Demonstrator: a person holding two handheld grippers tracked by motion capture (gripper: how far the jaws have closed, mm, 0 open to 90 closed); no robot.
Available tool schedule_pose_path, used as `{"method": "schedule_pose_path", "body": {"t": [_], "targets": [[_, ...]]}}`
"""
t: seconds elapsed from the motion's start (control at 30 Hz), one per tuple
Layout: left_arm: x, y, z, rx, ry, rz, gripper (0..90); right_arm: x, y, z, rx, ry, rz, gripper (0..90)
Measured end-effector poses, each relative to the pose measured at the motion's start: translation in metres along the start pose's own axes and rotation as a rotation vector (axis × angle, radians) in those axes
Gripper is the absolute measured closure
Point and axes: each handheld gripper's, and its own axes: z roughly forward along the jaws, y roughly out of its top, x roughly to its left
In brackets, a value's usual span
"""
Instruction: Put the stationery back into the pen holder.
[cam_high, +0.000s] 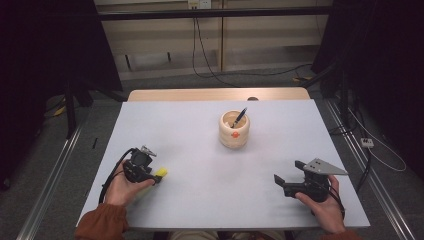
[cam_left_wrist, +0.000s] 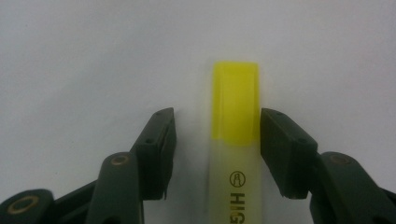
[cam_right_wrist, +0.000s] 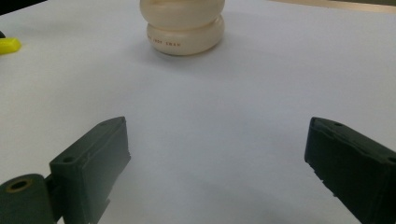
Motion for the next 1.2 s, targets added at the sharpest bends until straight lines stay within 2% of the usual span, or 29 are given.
{"method": "schedule_pose_path", "body": {"t": [0.27,0.37,0.5,0.57,0.67,0.9,1.0,1.2], "targets": [[0.0003,0.0033,0.0001,0.031,0.009,-0.036,52.0,-0.0001,-0.0003,-0.0006,0.001,-0.002,0.006,6.4],[0.0039,0.0036,-0.0004,0.031,0.011,-0.049,61.2,-0.0004,-0.0005,-0.0008,0.0,-0.002,0.006,6.3],[0.0019,0.0038,-0.0009,0.035,0.018,-0.041,66.4,-0.0007,-0.0007,-0.0008,0.001,-0.007,0.007,6.2],[0.0006,0.0047,-0.0011,0.042,0.03,-0.034,67.1,-0.0009,-0.0008,-0.0008,0.002,-0.007,0.007,6.2],[0.0009,0.0049,-0.0013,0.039,0.024,-0.041,67.2,-0.0006,-0.0008,-0.0009,0.003,-0.008,0.009,6.2],[0.0049,0.0015,-0.0033,0.009,0.004,-0.051,67.3,-0.0009,-0.0009,-0.0009,0.002,-0.008,0.008,6.2],[0.0067,-0.0013,-0.0038,-0.023,-0.011,-0.08,67.3,-0.0009,-0.0006,-0.0006,0.0,-0.007,0.007,6.2],[0.0064,-0.0023,-0.007,-0.091,-0.032,-0.108,67.2,-0.0009,0.0,-0.0005,-0.006,-0.01,0.01,6.2]]}}
